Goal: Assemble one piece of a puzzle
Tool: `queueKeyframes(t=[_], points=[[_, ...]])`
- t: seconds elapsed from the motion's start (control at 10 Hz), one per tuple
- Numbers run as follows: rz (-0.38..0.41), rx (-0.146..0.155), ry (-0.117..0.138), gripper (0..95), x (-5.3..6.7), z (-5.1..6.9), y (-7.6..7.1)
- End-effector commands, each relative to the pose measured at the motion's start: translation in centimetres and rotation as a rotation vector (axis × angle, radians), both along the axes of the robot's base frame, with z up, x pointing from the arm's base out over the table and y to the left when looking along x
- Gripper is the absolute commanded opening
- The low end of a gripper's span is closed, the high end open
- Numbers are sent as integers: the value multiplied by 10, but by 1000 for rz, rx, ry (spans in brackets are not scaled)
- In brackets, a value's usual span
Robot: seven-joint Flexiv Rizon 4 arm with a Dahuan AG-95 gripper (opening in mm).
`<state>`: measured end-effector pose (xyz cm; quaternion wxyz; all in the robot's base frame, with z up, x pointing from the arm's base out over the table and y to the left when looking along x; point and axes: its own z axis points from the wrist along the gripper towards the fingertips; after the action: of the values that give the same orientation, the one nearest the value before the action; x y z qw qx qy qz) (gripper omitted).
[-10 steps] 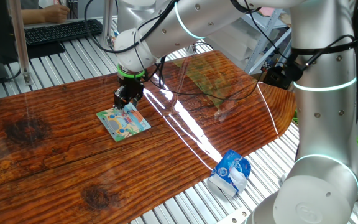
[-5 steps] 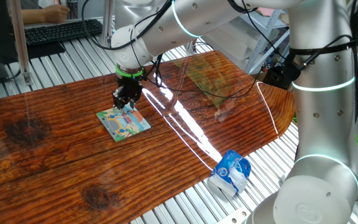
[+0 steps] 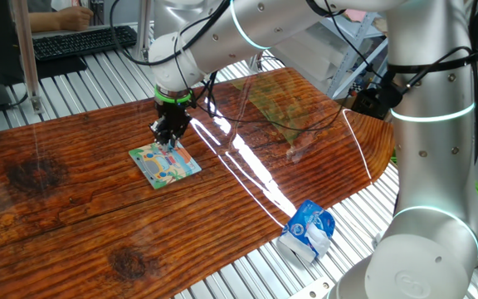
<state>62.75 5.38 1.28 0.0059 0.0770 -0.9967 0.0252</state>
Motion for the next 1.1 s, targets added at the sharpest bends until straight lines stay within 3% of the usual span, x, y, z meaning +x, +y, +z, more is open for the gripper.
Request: queueKeyframes(t=[0.1,0.4,0.8,0.9,1.1], points=[[-16,3,-3,190,-1,1,0],[-55,27,1,190,-2,1,1],[-66,32,0,190,-2,1,1],[-64,30,-2,0,-2,1,1],[-88,41,-8,0,-2,1,2]])
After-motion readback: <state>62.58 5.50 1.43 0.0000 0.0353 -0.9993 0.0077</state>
